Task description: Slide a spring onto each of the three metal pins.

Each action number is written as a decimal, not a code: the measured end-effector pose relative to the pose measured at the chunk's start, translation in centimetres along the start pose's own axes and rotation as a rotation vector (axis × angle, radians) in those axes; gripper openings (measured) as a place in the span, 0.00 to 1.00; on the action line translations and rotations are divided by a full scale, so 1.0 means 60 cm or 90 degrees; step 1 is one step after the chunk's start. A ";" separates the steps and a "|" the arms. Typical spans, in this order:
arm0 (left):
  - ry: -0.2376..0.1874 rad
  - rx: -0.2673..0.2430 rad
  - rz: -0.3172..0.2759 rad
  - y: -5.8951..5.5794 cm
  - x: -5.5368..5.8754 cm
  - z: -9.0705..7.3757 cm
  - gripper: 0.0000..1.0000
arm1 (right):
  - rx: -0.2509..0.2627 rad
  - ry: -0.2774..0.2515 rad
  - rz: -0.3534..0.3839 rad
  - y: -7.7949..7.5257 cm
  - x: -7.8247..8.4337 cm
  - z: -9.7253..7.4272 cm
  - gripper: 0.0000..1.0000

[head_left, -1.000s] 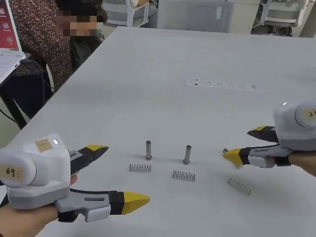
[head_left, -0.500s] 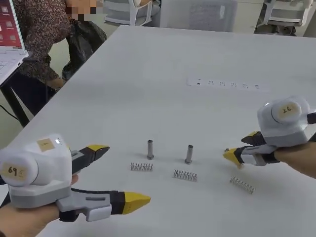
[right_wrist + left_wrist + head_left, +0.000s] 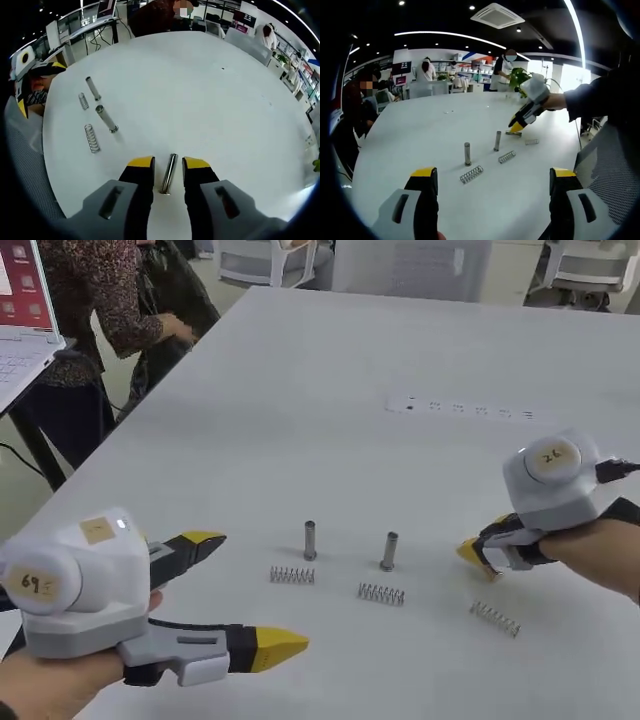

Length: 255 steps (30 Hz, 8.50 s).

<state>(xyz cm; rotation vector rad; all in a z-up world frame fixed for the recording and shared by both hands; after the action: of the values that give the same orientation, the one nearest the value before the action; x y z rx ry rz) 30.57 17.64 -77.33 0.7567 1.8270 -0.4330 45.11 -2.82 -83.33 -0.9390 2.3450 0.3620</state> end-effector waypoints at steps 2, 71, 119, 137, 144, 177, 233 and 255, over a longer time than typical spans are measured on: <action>0.000 0.000 -0.001 0.000 0.001 0.000 0.92 | 0.002 0.004 0.000 -0.001 0.000 0.002 0.23; -0.011 0.003 0.004 0.008 -0.009 0.003 0.89 | 0.029 0.021 0.043 -0.001 -0.007 -0.036 0.10; -0.013 0.020 0.024 -0.010 -0.021 0.004 0.89 | 0.028 -0.010 0.095 0.006 0.028 -0.078 0.11; -0.014 0.020 0.023 -0.009 -0.023 0.005 0.89 | 0.024 -0.010 0.085 0.008 0.030 -0.079 0.12; -0.011 0.020 0.024 -0.009 -0.021 0.006 0.89 | 0.022 -0.015 0.081 0.008 0.029 -0.080 0.14; -0.012 0.025 0.021 -0.014 -0.017 0.008 0.89 | -0.023 0.023 0.060 0.048 0.081 -0.079 0.16; -0.019 0.017 0.019 -0.014 -0.025 0.003 0.89 | -0.059 0.187 -0.077 0.062 0.114 -0.033 0.13; -0.043 0.077 0.064 -0.042 -0.078 0.014 0.86 | -0.092 0.016 -0.002 0.108 0.024 -0.109 0.13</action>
<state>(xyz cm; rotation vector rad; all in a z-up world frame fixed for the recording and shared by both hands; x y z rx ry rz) 30.53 13.92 -73.47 0.9019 1.7037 -0.5013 37.01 -1.84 -78.83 -1.0205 2.3651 0.5264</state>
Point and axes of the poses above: the centre of the closed fingertips' face, and the gripper's own axes: z roughly forward along the fingers, y roughly to its left, x roughly out of its underside, the point moved 1 cm from there along -z, roughly backward along the fingers, and after that the axes turned 11 degrees about z, right-handed, at the moved point
